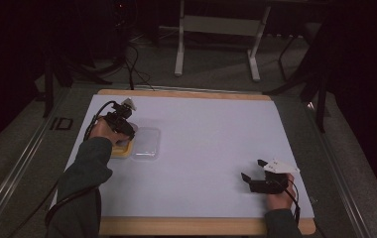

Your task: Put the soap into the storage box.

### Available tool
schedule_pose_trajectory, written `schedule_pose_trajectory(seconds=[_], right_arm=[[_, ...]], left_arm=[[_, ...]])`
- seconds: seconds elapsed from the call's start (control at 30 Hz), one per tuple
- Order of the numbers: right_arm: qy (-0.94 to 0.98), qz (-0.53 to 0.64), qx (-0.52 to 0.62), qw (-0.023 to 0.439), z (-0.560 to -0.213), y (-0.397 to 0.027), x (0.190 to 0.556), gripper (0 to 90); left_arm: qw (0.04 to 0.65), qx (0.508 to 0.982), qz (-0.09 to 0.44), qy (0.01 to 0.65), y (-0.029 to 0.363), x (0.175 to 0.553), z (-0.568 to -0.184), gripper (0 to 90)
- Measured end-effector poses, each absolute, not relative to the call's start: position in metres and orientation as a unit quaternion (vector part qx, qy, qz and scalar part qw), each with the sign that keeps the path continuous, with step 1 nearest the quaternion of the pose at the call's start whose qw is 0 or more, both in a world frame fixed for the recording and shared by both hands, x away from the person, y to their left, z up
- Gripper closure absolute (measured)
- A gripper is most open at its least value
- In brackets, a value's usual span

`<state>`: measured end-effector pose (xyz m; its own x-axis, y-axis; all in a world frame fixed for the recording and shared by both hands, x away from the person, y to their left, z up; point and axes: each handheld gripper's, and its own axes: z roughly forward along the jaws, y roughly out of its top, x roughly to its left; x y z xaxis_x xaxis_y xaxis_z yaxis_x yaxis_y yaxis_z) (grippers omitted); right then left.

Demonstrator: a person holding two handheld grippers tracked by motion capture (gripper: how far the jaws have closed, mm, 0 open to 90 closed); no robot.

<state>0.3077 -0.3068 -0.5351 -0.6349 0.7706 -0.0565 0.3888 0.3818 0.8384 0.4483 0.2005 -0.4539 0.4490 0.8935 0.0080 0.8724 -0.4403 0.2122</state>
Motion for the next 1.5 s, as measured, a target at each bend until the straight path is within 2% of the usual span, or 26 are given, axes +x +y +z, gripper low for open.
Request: schedule_pose_trajectory(seconds=[1.5], right_arm=[[0.801, 0.42, 0.361, 0.227, -0.535, -0.306, 0.308, 14.4]], left_arm=[[0.088, 0.795, 0.049, 0.598, 0.224, 0.446, -0.478, 50.1]])
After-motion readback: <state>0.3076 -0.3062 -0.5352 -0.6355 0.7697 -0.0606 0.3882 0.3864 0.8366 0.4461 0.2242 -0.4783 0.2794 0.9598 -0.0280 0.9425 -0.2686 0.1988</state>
